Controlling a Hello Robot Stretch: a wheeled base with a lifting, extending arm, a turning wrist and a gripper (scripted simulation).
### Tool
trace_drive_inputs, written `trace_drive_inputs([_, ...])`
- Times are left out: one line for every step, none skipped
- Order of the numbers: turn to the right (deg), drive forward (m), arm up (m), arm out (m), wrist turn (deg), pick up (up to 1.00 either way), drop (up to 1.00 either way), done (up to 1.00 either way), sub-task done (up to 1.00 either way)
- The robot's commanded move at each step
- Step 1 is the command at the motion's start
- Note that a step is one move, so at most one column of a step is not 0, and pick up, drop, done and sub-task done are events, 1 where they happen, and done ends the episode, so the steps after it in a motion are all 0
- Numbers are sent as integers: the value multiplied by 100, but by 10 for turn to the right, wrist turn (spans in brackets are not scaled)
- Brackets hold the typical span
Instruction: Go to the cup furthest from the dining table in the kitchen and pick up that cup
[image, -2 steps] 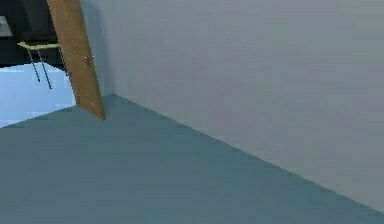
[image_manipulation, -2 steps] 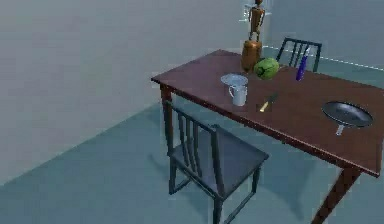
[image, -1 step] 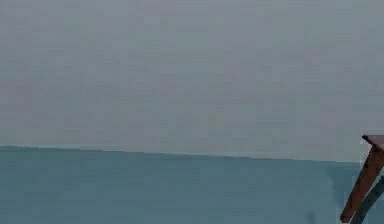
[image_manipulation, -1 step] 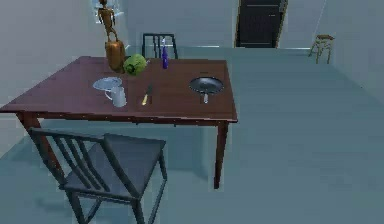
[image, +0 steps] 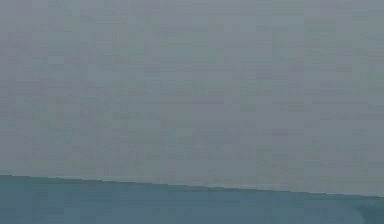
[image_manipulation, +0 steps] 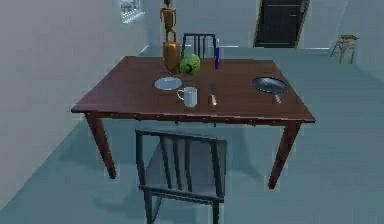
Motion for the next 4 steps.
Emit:
trace_drive_inputs([330, 0, 0, 0, 0, 0, 0, 0, 0])
trace_drive_inputs([0, 50, 0, 0, 0, 0, 0, 0, 0])
trace_drive_inputs([180, 0, 0, 0, 0, 0, 0, 0, 0])
trace_drive_inputs([0, 75, 0, 0, 0, 0, 0, 0, 0])
